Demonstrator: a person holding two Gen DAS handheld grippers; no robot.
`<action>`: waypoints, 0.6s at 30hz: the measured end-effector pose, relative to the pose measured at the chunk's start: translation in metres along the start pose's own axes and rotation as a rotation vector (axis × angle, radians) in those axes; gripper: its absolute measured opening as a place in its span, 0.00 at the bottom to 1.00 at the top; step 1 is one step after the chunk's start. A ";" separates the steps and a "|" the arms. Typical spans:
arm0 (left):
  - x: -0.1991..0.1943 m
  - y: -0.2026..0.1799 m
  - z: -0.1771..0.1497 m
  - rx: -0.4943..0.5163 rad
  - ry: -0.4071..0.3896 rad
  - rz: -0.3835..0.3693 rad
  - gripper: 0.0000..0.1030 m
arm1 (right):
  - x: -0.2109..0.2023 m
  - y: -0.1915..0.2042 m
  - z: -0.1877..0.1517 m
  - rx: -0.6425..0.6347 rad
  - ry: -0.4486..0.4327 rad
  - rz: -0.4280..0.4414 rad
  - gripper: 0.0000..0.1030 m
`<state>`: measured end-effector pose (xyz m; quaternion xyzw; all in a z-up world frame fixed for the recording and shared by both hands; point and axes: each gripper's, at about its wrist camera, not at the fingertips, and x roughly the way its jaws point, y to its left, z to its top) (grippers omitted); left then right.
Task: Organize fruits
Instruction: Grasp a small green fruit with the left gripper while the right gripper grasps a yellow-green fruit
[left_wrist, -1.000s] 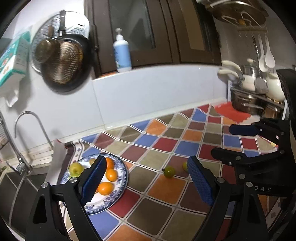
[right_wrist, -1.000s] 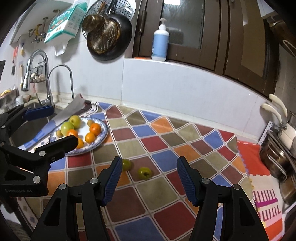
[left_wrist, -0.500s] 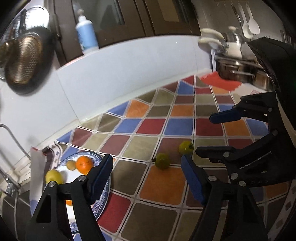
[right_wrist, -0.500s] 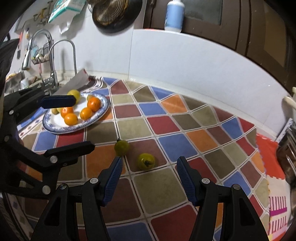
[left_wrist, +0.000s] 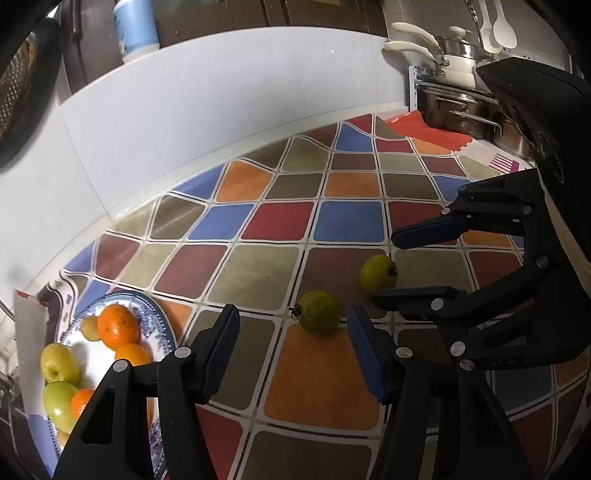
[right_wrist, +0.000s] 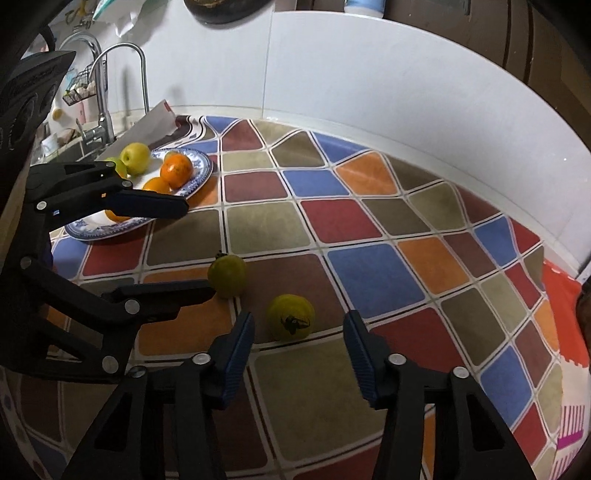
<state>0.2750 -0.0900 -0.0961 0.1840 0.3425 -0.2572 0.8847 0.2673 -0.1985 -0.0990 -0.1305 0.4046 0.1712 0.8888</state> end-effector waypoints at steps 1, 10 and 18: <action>0.002 0.001 0.000 -0.001 0.002 -0.006 0.55 | 0.002 -0.001 0.001 0.002 0.006 0.005 0.46; 0.021 0.000 0.007 -0.035 0.053 -0.074 0.44 | 0.013 -0.009 0.002 0.038 0.036 0.056 0.32; 0.022 0.000 0.006 -0.056 0.067 -0.077 0.33 | 0.009 -0.012 0.000 0.082 0.031 0.050 0.30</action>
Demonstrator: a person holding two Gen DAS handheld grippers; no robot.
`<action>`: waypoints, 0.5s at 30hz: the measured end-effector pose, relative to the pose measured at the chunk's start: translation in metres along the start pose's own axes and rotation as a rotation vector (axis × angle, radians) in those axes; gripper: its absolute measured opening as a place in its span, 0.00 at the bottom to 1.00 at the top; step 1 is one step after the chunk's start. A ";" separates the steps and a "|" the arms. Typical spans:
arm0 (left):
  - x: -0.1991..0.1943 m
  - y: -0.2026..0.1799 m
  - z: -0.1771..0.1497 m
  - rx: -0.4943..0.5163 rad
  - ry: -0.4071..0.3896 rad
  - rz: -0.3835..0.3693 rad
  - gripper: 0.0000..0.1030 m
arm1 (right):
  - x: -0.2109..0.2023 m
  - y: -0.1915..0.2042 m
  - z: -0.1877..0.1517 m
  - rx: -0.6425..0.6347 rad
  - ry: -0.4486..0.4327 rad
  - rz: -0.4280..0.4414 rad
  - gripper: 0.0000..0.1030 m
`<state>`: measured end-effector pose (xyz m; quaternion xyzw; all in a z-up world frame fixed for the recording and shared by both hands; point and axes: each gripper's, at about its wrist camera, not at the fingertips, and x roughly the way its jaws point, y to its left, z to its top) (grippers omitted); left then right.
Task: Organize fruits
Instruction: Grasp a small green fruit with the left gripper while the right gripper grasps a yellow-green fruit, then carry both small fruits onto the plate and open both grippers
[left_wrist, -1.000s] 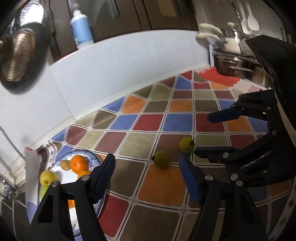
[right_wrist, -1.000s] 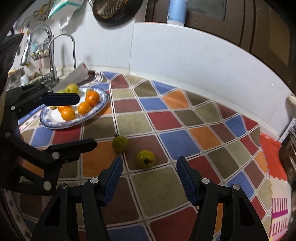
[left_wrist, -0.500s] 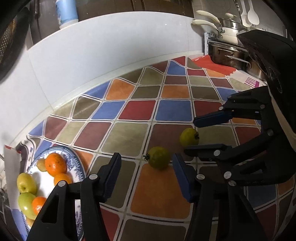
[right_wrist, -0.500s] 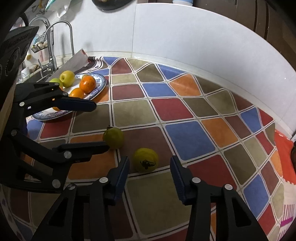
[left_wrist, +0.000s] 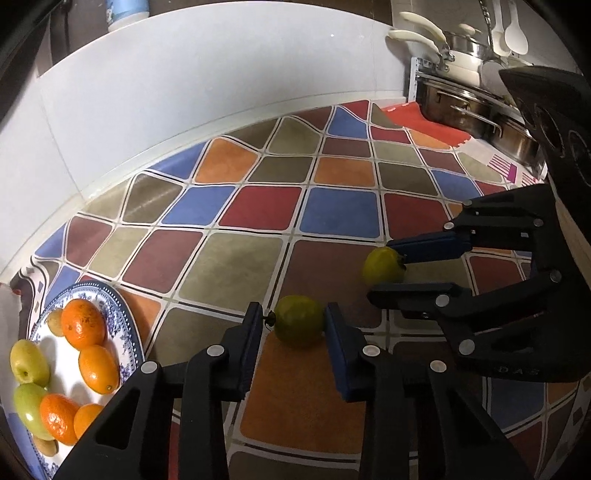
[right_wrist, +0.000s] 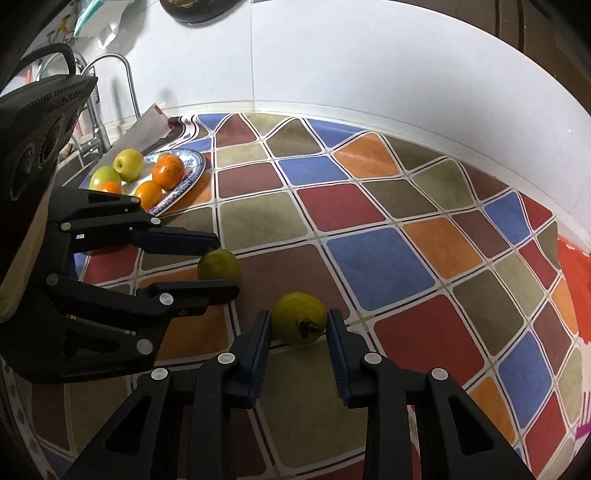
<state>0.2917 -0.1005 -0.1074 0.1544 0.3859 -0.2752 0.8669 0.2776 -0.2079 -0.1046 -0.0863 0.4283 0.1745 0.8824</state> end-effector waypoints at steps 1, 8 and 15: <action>-0.002 0.000 0.000 -0.010 0.000 -0.001 0.33 | -0.002 0.001 0.000 0.004 -0.003 -0.001 0.30; -0.029 0.002 -0.004 -0.101 -0.033 0.046 0.33 | -0.017 0.002 0.000 0.038 -0.031 -0.010 0.30; -0.066 0.003 -0.010 -0.185 -0.095 0.097 0.33 | -0.043 0.012 0.003 0.054 -0.086 -0.008 0.30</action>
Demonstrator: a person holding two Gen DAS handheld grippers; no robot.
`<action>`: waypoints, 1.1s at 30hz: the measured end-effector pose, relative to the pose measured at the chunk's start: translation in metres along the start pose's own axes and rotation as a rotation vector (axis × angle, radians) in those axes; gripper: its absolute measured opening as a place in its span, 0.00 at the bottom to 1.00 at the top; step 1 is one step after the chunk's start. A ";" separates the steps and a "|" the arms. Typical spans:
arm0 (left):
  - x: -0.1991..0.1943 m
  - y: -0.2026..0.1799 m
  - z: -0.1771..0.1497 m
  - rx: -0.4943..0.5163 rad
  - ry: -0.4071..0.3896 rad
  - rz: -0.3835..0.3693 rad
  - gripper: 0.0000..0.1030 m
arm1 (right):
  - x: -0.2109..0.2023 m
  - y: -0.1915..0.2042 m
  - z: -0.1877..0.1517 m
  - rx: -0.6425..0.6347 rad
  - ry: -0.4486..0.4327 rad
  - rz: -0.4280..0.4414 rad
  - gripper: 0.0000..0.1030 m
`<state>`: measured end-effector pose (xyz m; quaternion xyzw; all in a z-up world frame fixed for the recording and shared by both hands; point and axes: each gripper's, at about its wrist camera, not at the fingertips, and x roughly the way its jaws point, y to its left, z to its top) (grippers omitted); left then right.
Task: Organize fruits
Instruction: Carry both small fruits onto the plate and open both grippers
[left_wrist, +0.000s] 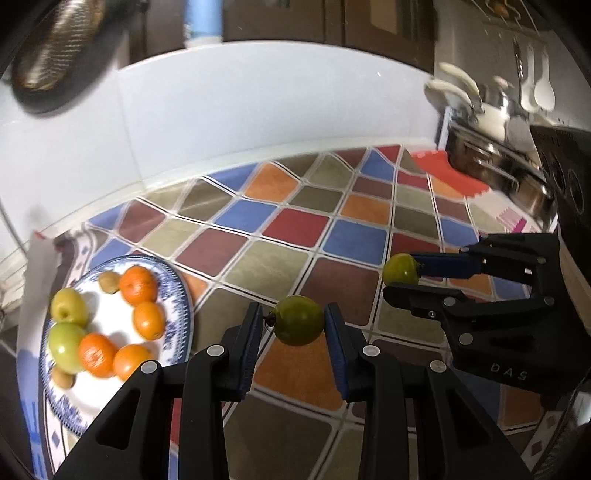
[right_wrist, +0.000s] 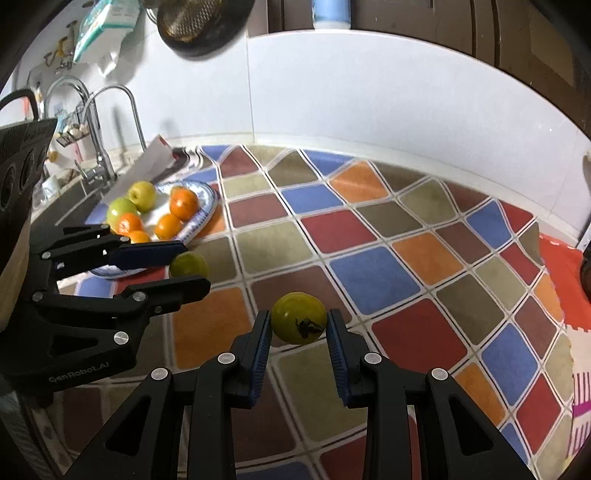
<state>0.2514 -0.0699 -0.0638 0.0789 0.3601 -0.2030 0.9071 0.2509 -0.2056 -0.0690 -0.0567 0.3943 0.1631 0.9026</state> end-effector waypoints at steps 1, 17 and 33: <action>-0.005 0.001 0.000 -0.009 -0.008 0.005 0.33 | -0.005 0.002 0.001 -0.001 -0.009 0.001 0.30; -0.075 0.015 -0.037 -0.104 -0.076 0.120 0.33 | -0.048 0.050 0.001 -0.021 -0.093 0.033 0.30; -0.021 0.014 -0.050 -0.053 0.043 0.128 0.45 | -0.030 0.057 -0.027 -0.006 -0.002 0.027 0.30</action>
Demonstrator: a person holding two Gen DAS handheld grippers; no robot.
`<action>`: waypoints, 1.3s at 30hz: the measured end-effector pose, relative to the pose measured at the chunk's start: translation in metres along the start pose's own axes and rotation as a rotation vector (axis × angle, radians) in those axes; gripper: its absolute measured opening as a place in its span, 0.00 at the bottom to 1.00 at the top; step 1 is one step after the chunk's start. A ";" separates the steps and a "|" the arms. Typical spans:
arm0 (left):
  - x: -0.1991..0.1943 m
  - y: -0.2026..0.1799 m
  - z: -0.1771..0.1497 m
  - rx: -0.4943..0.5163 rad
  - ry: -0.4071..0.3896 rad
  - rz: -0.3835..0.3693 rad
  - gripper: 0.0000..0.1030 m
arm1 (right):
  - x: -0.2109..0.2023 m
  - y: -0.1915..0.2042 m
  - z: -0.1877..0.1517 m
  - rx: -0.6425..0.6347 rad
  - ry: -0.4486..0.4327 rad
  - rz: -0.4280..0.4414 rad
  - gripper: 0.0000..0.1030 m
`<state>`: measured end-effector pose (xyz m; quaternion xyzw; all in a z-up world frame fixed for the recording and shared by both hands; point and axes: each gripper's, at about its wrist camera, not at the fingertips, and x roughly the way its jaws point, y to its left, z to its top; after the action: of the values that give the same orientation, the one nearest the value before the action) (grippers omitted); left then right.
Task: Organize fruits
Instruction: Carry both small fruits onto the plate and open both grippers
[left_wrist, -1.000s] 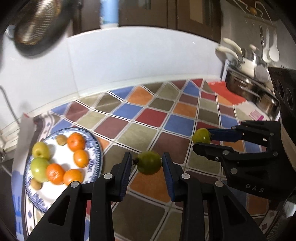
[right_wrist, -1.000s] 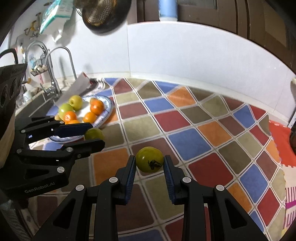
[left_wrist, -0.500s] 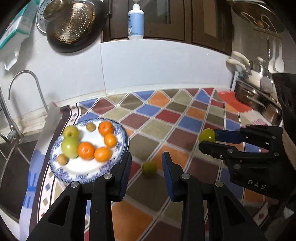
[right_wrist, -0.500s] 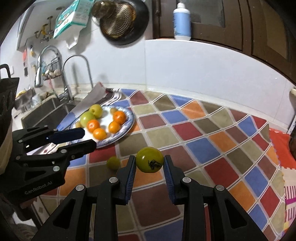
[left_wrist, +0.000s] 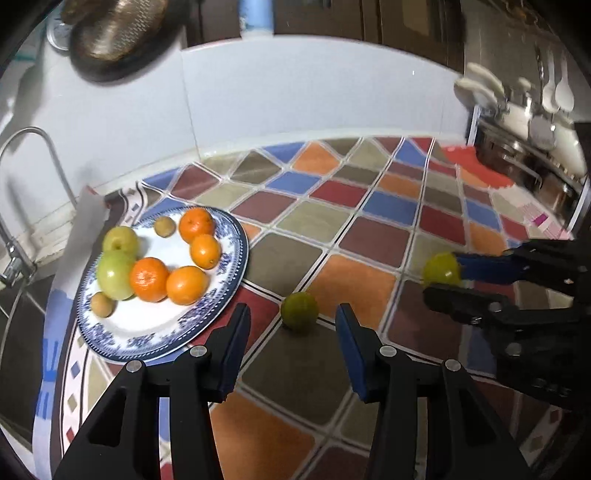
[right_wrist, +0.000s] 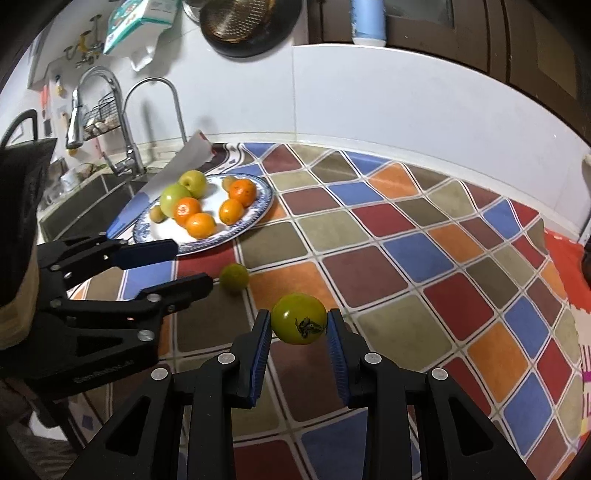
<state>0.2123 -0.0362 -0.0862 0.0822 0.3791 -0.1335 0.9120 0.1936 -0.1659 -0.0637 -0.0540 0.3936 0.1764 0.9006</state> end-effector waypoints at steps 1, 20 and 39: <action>0.004 -0.001 0.001 0.004 0.007 -0.003 0.45 | 0.002 -0.002 0.000 0.007 0.002 -0.014 0.30; 0.029 0.001 0.004 0.019 0.073 -0.039 0.27 | 0.014 -0.006 -0.002 0.046 0.013 -0.049 0.30; -0.065 0.064 -0.005 -0.104 -0.067 0.070 0.27 | -0.009 0.055 0.030 -0.016 -0.093 0.062 0.30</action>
<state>0.1844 0.0375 -0.0407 0.0435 0.3516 -0.0844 0.9313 0.1892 -0.1097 -0.0345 -0.0408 0.3515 0.2097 0.9115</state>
